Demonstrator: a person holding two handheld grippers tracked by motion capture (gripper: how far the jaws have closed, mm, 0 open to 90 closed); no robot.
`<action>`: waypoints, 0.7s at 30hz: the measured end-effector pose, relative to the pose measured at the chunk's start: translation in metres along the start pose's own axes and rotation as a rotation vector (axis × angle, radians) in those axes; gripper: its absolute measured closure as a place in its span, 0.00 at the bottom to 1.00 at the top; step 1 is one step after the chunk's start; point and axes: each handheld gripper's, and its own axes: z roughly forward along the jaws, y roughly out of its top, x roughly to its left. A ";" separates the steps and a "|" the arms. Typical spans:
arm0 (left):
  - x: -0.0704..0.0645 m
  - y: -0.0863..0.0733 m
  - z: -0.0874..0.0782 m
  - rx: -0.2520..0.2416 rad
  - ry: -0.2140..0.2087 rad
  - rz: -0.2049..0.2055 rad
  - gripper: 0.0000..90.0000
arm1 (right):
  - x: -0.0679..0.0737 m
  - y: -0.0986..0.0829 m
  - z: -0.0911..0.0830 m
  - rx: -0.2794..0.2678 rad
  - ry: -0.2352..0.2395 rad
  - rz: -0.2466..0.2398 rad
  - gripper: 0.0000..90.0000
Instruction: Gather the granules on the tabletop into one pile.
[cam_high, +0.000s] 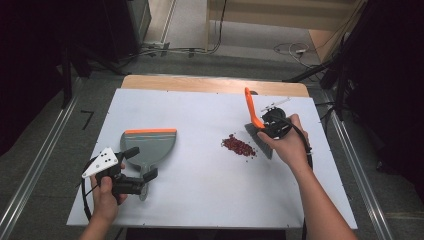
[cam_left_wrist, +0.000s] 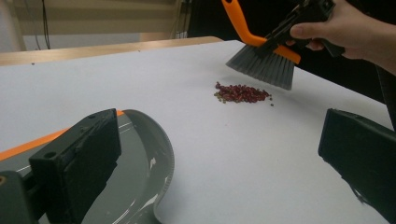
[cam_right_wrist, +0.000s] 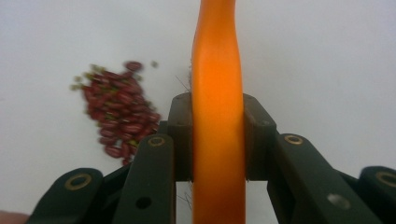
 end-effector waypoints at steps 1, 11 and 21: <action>0.000 0.000 0.000 0.000 0.000 -0.001 0.00 | 0.000 -0.002 0.005 0.017 -0.017 0.029 0.76; 0.001 0.000 0.000 0.001 0.003 -0.005 0.00 | 0.023 0.007 0.011 0.045 0.031 0.007 0.76; 0.000 0.000 0.000 -0.001 0.000 -0.003 0.00 | 0.015 0.012 0.009 -0.047 0.012 -0.078 0.76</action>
